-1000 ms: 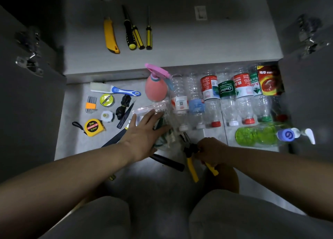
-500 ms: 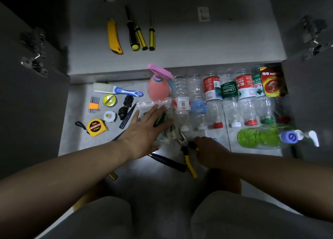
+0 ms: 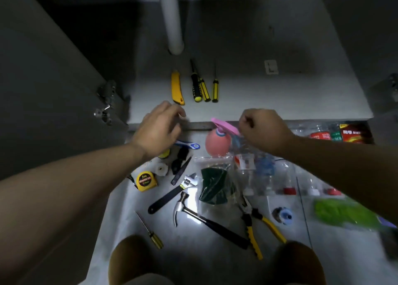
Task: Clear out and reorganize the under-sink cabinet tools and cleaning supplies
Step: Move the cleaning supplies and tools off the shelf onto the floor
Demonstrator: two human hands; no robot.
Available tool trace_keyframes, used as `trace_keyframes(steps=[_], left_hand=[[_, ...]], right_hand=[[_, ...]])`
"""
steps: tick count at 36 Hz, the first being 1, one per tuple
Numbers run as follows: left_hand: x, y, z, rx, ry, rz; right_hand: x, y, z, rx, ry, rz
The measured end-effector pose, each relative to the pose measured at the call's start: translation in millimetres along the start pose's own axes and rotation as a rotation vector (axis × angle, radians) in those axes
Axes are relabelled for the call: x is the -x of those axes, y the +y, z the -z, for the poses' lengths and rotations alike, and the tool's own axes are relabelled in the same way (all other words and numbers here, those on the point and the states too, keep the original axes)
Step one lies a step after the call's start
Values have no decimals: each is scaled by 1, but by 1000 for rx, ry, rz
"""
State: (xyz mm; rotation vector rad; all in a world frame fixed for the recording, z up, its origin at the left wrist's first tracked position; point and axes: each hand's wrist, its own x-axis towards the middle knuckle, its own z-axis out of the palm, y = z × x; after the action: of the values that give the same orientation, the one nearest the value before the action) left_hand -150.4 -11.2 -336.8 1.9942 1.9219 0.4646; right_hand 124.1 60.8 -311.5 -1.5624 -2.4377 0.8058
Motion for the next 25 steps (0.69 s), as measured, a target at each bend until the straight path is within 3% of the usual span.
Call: trace_keyframes(steps=[3, 7, 13, 25], left_hand=[[-30, -14, 3, 57, 39, 129], [-69, -26, 0, 60, -50, 273], [-107, -31, -13, -50, -112, 336], [-87, -24, -20, 101, 52, 482]], right_hand=[[-42, -15, 0, -66, -33, -17], [-90, -24, -8, -77, -36, -81], [-134, -24, -24, -27, -17, -186], [-153, -24, -39, 70, 10, -357]])
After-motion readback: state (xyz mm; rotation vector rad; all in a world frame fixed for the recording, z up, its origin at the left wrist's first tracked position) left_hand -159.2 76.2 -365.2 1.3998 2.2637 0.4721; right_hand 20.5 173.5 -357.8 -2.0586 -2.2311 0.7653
